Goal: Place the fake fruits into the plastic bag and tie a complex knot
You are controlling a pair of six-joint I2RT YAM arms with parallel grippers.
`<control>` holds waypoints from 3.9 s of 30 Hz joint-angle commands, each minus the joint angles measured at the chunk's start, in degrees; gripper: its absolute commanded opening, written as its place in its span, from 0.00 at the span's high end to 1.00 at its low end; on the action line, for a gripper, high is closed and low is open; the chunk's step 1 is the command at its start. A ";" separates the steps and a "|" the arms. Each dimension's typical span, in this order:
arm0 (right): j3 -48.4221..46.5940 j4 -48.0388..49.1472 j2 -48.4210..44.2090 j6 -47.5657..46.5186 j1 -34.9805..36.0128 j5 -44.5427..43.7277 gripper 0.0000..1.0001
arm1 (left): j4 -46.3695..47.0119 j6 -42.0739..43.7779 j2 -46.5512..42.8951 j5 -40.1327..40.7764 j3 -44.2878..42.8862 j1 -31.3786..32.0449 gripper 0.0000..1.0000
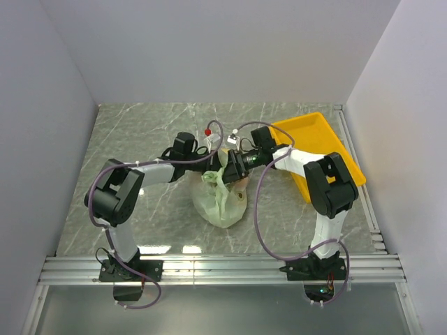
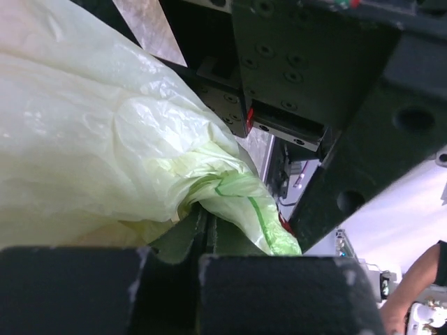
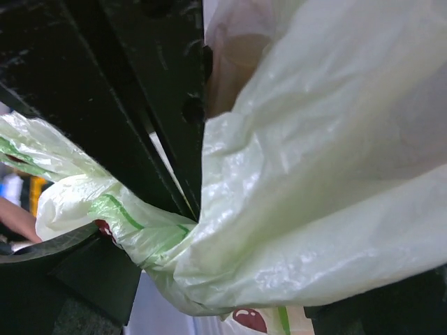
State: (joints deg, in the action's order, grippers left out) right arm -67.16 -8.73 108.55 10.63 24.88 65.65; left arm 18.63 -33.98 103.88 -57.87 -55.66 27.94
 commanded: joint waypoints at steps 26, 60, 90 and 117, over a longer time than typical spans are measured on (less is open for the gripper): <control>-7.11 -19.38 -11.17 -10.09 -3.70 -4.13 0.17 | -9.76 18.33 -6.23 -7.96 0.37 -0.08 0.99; -1.32 -21.31 -19.23 -13.24 -6.25 -5.97 0.41 | 1.58 11.21 -6.41 -6.29 4.07 -2.46 1.00; -1.31 -10.07 -10.03 -8.61 -0.45 -5.62 1.00 | 0.63 10.59 -5.44 -9.99 2.75 -2.19 0.87; -2.45 -9.55 -9.32 -7.91 0.78 -4.04 0.72 | -3.70 13.76 -4.65 -13.59 -0.24 -2.54 0.99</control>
State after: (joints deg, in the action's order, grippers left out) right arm -66.83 -21.43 98.28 0.99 24.69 59.66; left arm 10.50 -19.31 99.59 -68.86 -55.83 24.64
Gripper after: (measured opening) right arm 0.259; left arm 0.013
